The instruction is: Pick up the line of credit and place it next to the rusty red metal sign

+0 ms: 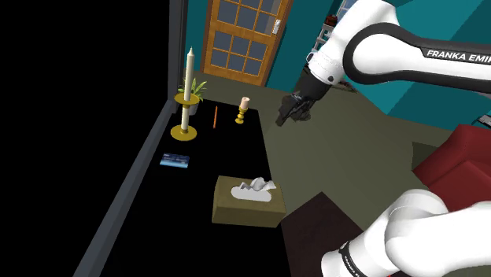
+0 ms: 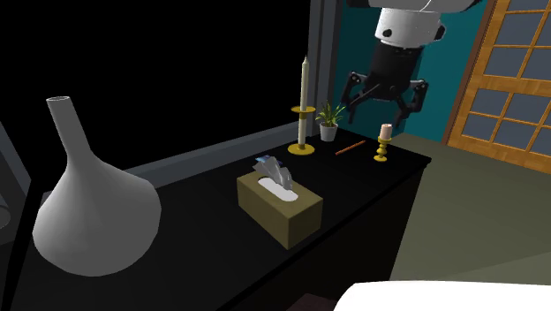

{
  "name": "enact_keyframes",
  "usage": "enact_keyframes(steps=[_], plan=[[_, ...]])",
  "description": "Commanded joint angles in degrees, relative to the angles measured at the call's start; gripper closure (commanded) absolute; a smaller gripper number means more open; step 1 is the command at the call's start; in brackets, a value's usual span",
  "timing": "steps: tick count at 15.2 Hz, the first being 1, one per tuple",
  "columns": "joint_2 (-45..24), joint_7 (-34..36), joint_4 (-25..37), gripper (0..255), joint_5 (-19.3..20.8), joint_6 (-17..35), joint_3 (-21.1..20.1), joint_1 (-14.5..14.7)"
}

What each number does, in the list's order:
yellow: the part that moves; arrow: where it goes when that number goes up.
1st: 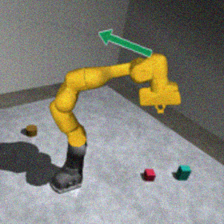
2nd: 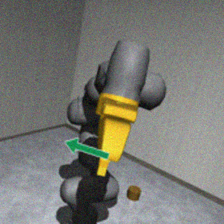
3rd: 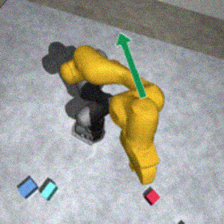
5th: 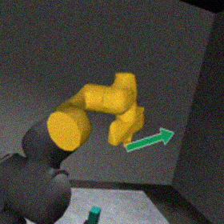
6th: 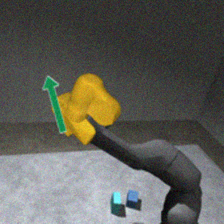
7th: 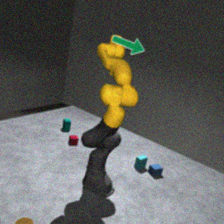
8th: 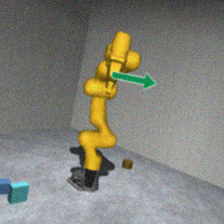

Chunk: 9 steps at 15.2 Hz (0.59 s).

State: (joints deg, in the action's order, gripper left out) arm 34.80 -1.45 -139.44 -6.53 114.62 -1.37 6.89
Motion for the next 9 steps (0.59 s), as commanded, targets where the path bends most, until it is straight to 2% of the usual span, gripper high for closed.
enact_keyframes(steps=[1,9], plan=[[-2.36,-2.96,-1.16,0,-0.96,5.28,0.12,1.5],[-14.84,-15.44,-1.27,0,-6.52,23.48,0.38,8.34]])
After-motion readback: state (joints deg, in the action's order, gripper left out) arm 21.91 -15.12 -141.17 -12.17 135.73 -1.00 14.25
